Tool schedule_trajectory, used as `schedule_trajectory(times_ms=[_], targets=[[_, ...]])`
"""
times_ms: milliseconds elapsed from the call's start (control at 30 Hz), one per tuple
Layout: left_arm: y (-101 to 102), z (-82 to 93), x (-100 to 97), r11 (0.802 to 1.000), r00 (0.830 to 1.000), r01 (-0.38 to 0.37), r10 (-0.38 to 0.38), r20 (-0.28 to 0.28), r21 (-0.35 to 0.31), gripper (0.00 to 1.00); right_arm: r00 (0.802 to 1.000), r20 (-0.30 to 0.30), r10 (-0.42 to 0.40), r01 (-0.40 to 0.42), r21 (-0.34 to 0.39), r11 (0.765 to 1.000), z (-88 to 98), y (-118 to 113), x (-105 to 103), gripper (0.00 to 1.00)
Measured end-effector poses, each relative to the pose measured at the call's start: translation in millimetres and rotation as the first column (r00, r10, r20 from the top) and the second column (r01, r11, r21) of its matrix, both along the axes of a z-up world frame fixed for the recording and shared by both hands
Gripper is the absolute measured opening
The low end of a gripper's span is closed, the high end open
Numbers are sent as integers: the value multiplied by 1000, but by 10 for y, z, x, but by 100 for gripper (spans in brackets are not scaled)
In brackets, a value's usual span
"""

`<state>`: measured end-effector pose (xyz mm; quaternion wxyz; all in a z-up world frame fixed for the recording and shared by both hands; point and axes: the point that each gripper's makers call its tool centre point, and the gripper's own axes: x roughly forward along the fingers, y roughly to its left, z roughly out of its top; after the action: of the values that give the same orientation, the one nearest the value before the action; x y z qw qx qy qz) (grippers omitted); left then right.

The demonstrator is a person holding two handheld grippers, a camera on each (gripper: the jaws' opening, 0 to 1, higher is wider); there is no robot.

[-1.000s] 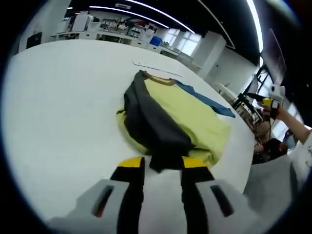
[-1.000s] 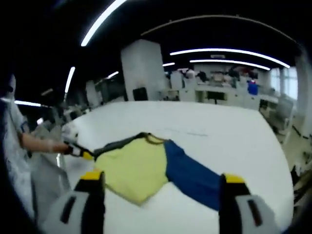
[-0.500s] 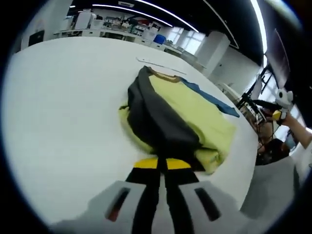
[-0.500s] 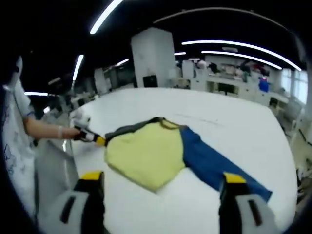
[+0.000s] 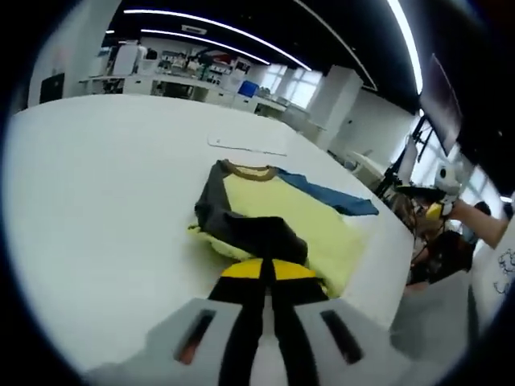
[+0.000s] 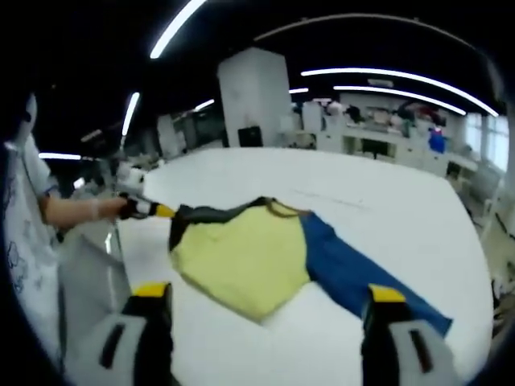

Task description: Fold the garment on the visible template until the final outline fits inside the template.

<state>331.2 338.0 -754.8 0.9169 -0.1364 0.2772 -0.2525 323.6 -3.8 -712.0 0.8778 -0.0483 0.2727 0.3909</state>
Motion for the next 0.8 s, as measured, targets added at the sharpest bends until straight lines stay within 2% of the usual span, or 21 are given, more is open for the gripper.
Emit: schedule_trajectory(times_ms=[200, 333, 433, 600, 667, 800], targets=[[-300, 260, 182, 996, 995, 86, -86, 53, -3, 0, 1000, -7, -4, 4, 4, 1000, -31, 16, -39, 99], [-487, 295, 315, 992, 991, 122, -120, 64, -21, 0, 1000, -12, -15, 16, 9, 1000, -47, 1, -51, 99], [-646, 198, 398, 989, 988, 145, -144, 51, -13, 0, 1000, -14, -22, 22, 11, 1000, -46, -9, -73, 99], [-784, -93, 497, 985, 985, 174, -174, 0, 1, 0, 999, -14, -36, 37, 22, 999, -38, -22, -91, 99], [-813, -152, 506, 984, 984, 177, -177, -13, 10, 0, 999, -15, -41, 41, 26, 999, -38, -18, -107, 99], [-856, -206, 505, 981, 983, 183, -183, -2, 59, 0, 999, -23, -44, 45, 31, 998, -61, 6, -148, 99]])
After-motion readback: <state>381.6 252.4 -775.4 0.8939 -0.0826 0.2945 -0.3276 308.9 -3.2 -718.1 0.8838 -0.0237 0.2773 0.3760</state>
